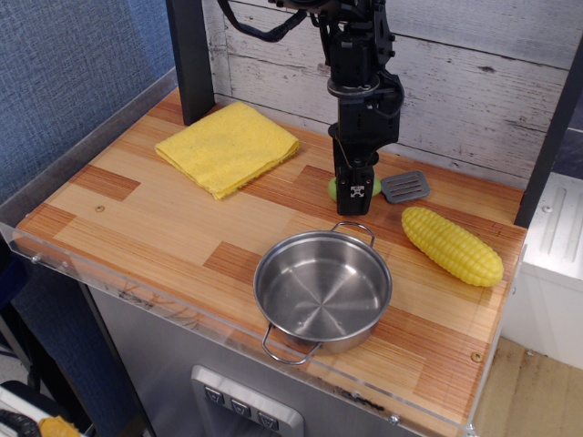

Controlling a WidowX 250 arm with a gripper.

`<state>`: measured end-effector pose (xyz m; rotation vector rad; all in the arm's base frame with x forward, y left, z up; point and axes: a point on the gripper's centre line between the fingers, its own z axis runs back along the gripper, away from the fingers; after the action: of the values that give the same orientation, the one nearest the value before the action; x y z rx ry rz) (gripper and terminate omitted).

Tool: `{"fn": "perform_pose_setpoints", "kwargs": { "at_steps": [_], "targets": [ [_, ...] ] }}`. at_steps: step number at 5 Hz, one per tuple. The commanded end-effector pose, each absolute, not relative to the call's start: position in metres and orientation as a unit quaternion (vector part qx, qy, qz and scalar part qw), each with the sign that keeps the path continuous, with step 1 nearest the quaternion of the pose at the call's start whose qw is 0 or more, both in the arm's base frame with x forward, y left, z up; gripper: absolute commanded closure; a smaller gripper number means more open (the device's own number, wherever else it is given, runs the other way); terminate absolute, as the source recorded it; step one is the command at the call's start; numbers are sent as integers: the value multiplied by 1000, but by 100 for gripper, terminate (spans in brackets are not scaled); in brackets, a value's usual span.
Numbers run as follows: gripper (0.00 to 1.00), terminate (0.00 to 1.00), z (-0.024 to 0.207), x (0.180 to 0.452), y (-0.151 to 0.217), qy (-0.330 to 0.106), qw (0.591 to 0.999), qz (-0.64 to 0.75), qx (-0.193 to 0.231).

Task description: Move spatula to front of table. spatula is front left on table

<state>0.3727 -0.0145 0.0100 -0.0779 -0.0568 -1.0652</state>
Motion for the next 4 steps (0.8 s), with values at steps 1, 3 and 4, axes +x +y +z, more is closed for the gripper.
{"fn": "perform_pose_setpoints", "kwargs": {
  "at_steps": [1, 3, 4],
  "targets": [
    [100, 0, 23, 366, -10, -55, 869, -492, -21],
    [100, 0, 32, 366, -14, -76, 875, -477, -27],
    [100, 0, 56, 365, -23, -97, 890, -444, -29]
  ]
}}
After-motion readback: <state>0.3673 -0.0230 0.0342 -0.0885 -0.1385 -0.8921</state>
